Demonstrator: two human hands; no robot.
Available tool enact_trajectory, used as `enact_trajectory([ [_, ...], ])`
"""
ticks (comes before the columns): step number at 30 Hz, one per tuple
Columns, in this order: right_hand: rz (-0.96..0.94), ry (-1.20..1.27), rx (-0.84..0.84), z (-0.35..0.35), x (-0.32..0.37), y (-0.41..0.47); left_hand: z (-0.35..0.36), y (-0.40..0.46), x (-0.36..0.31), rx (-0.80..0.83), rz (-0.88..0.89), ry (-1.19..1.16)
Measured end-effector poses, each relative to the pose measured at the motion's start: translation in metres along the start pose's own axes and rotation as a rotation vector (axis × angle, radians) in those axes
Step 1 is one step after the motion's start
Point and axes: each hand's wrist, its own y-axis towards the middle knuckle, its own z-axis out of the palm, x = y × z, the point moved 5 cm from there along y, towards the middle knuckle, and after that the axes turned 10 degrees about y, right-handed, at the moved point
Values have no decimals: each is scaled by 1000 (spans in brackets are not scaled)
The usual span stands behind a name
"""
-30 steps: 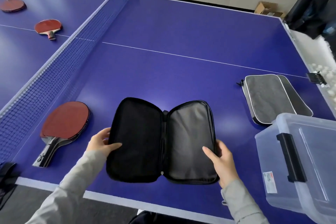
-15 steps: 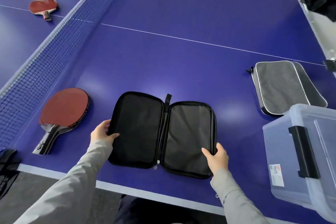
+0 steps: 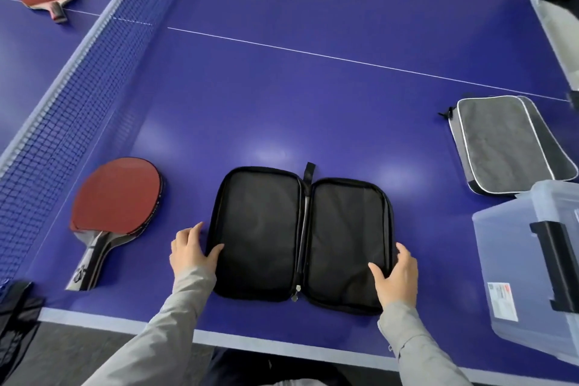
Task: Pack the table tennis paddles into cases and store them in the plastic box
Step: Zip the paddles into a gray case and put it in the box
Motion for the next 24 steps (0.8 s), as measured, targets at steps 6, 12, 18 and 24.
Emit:
enact_trajectory([
  [6,-99,-235,48,0,9,-9,-11,2,11,19,103,33],
  [12,-109,-361,93,1,14,-18,-64,7,61,-235,121,76],
  [18,-103,-380,83,4,21,-21,-106,21,138,-353,-177,74],
  [24,-98,-444,109,5,27,-23,-95,38,169,-122,-292,80],
])
